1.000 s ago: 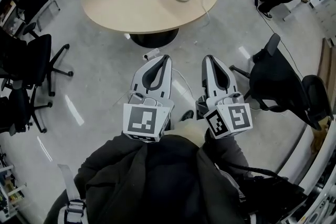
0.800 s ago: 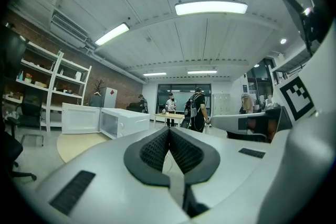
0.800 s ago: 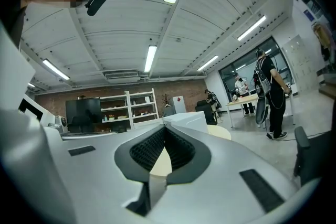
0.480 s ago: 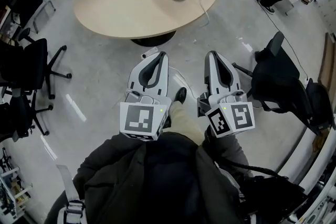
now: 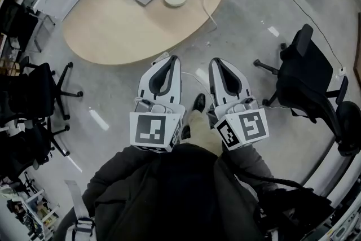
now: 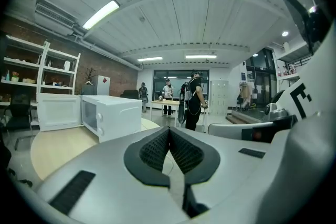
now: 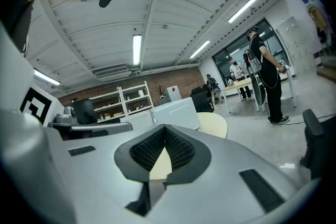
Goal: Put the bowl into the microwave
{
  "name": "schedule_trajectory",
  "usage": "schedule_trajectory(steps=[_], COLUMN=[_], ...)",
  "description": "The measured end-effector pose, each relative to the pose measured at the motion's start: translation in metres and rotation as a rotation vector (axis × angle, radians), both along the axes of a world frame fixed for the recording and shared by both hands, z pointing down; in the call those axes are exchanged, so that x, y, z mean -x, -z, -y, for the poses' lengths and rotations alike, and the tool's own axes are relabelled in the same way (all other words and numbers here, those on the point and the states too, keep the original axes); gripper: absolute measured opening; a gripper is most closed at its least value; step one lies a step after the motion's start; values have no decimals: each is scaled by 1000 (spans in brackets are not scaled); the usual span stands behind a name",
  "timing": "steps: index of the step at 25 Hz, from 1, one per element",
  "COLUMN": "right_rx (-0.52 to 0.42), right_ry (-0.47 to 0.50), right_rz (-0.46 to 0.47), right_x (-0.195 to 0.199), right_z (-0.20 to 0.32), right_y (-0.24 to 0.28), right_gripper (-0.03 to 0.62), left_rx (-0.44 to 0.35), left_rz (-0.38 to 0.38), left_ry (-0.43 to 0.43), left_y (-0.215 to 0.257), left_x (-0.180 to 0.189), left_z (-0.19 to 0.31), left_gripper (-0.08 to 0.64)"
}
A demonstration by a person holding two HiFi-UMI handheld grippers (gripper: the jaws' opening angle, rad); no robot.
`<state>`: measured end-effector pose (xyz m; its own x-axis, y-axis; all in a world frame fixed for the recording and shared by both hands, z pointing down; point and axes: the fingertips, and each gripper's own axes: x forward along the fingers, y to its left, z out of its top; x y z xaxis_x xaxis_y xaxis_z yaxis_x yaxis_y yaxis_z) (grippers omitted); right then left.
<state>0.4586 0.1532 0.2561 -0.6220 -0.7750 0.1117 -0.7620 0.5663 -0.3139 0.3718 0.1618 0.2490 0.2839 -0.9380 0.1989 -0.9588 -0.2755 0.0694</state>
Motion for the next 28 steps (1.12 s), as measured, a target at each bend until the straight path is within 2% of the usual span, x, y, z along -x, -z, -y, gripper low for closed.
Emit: schedule_trajectory(steps=[4,10,21,28], right_rx=[5,-11,-33,6], right_ry=[29,56,101,112], right_rz=[4,13,6,-30], right_x=[-13,-11,24,58], right_z=[39,78,139,179], right_y=[-5,5,4,-17], right_gripper=[9,9,9,9], left_rx=[3,-14,-30,16], left_rz=[8,33,29,-7], left_ry=[8,56,163,180], left_y=[-1,12,10,-15], left_x=[-20,-10,42,77], left_z=[44,76,120,158], left_gripper=[9,9,9,9])
